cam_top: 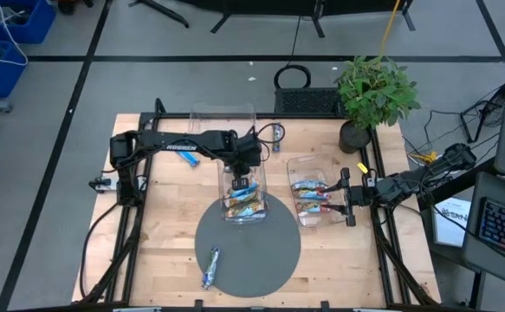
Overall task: Pick and place Granola Bars by type
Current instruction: Put the yellow granola bar into the bottom left transparent bin
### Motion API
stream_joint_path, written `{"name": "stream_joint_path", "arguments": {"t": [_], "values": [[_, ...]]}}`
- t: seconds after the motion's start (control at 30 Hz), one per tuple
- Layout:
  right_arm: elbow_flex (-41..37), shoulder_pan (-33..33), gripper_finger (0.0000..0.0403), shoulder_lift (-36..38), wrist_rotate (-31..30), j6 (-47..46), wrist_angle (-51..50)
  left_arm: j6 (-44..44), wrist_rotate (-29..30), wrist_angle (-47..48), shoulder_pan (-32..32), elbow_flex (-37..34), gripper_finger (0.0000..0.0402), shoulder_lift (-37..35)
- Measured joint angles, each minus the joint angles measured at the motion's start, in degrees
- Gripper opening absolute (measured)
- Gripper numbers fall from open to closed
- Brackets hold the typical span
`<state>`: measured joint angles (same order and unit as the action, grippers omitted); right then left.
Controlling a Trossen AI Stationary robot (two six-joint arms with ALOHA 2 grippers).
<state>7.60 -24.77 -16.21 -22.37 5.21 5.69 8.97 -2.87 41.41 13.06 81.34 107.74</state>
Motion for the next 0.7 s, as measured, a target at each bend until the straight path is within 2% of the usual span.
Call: {"name": "stream_joint_path", "arguments": {"t": [0.13, 0.3, 0.6, 0.7], "values": [[0.0, 0.0, 0.0192, 0.0, 0.0, 0.0, 0.0, -0.6, 1.5, -4.7, -0.1, -2.7, 0.0007, 0.1], [0.0, 0.0, 0.0192, 0.0, 0.0, 0.0, 0.0, -1.6, 6.4, -8.7, -0.9, -5.4, 0.0007, 0.1], [0.0, 0.0, 0.0192, 0.0, 0.0, 0.0, 0.0, -1.9, 5.9, -11.8, -1.3, -8.9, 0.0008, 0.1], [0.0, 0.0, 0.0192, 0.0, 0.0, 0.0, 0.0, -2.6, 5.9, -11.8, -1.3, -8.9, 0.0029, 0.1]]}}
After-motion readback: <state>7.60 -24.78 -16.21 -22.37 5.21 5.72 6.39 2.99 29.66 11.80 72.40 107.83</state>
